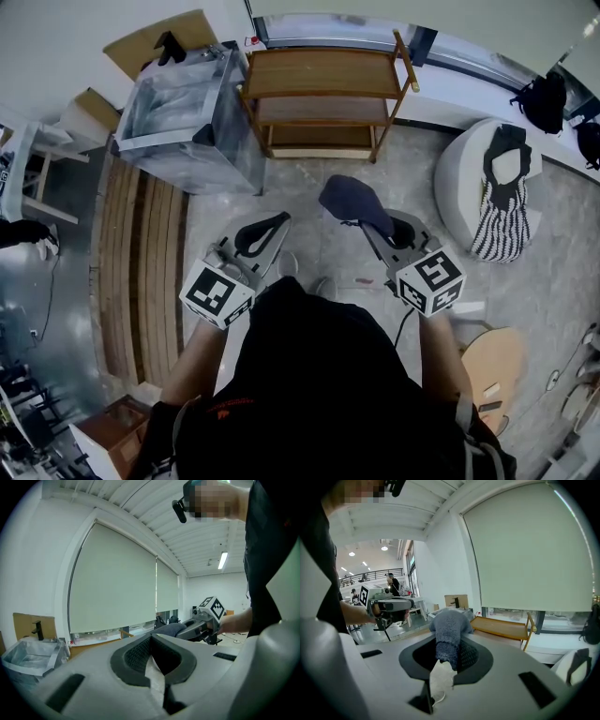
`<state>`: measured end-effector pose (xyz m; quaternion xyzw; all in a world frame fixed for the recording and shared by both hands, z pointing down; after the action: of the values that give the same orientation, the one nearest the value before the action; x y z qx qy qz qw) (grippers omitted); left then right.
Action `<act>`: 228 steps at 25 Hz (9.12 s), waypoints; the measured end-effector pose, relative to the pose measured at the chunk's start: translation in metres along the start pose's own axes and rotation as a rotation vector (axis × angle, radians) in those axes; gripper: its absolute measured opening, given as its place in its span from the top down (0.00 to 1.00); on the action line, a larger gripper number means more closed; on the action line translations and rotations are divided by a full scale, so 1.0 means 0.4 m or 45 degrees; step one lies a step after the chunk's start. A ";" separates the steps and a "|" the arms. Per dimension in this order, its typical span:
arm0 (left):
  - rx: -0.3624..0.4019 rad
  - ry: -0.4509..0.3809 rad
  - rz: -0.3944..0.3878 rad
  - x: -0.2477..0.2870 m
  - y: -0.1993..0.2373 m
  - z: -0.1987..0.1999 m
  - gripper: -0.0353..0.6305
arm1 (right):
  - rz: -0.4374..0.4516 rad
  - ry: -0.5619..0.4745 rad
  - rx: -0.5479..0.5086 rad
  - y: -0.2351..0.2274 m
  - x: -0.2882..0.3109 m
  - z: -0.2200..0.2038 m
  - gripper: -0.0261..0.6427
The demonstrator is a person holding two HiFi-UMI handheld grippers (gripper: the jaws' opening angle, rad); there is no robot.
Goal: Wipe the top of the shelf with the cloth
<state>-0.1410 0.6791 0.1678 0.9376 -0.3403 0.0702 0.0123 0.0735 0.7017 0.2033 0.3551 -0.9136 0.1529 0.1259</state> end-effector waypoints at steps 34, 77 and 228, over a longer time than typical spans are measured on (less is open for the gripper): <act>-0.147 0.072 0.009 0.508 0.657 -0.039 0.92 | 0.020 0.189 0.071 -0.521 0.529 0.188 0.87; -0.221 0.194 0.148 0.977 1.220 -0.104 0.92 | 0.082 0.375 0.080 -1.118 1.046 0.366 0.87; -0.146 0.356 -0.070 1.508 0.994 -0.202 0.92 | -0.408 0.676 0.175 -1.878 1.012 -0.057 0.87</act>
<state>0.0521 -0.0043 0.3225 0.9254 -0.3128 0.1802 0.1151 0.3026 -0.0639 0.5041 0.4500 -0.7688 0.2796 0.3581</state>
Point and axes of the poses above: the fingertips, and each gripper's own axes: x forward along the fingers, y to its left, z out of its top, the point moved 6 cm from there along -x, backward along the fingers, and after that the axes turned 9 degrees about z, right-handed, at the moved point
